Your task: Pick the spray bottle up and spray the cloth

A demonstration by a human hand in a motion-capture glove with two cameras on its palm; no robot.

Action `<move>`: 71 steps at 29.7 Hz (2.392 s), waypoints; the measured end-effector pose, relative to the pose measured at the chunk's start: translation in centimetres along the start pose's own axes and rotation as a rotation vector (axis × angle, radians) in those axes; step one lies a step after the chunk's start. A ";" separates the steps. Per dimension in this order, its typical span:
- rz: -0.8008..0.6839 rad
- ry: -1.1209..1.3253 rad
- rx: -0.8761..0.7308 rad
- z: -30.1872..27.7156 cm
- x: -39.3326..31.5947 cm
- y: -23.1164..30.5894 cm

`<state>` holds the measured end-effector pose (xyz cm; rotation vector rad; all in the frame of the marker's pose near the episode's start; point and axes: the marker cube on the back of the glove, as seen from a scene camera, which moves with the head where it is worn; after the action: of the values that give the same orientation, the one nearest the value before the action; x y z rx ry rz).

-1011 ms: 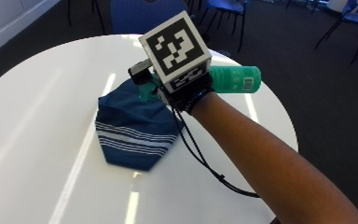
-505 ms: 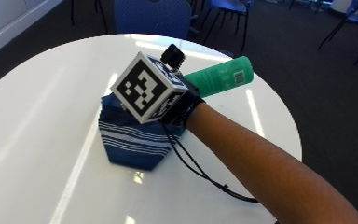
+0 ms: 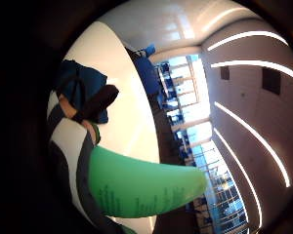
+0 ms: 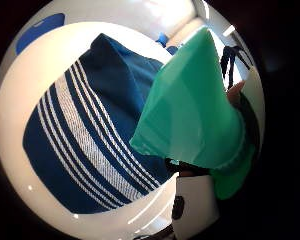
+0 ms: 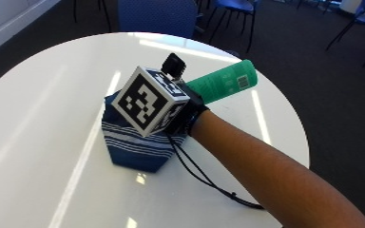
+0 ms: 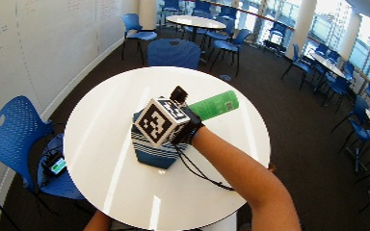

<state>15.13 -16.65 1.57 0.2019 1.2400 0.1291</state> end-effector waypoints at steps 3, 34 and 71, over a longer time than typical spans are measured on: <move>-0.005 0.003 0.003 0.0 -0.2 0.0; 0.446 -0.858 0.253 -5.6 5.6 -4.3; 1.018 -1.670 0.347 -0.6 4.7 -11.2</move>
<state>15.96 -26.52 -5.45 0.9856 -0.6069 0.4882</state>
